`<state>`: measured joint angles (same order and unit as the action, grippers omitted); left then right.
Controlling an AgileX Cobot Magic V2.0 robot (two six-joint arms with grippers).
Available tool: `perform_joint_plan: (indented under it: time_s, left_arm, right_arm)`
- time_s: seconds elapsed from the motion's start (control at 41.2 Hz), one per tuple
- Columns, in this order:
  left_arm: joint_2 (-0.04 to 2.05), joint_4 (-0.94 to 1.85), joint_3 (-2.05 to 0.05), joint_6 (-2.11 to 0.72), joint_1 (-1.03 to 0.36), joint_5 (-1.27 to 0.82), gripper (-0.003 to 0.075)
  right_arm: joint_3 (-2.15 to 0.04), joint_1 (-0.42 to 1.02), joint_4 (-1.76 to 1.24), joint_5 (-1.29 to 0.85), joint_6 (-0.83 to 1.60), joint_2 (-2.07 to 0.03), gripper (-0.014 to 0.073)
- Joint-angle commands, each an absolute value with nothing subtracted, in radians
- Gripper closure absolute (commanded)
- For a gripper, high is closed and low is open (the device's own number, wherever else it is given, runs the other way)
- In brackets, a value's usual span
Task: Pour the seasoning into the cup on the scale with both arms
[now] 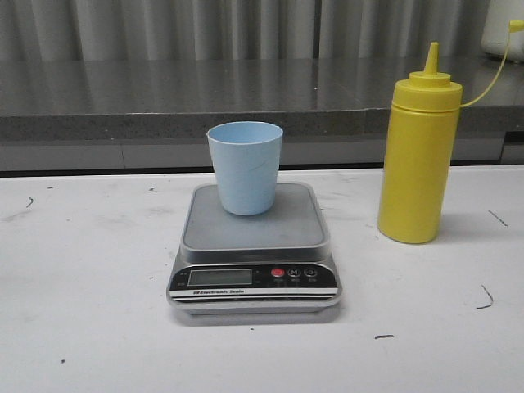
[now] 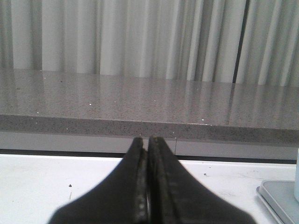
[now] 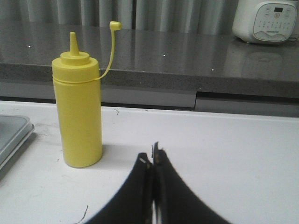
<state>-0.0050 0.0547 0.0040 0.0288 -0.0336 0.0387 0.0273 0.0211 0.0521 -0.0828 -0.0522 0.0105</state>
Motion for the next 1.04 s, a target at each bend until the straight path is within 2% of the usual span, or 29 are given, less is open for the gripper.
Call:
perform_joint_plan:
  time_s: [0.0, 1.02]
  left_arm:
    - [-0.021, 0.062, 0.029, 0.039, -0.031, 0.121, 0.074]
    - [-0.021, 0.062, 0.029, 0.039, -0.031, 0.121, 0.074]
  right_arm:
    - [0.021, 0.015, 0.033, 0.014, -0.042, 0.027, 0.0716]
    - [0.021, 0.015, 0.009, 0.007, -0.047, 0.027, 0.0716]
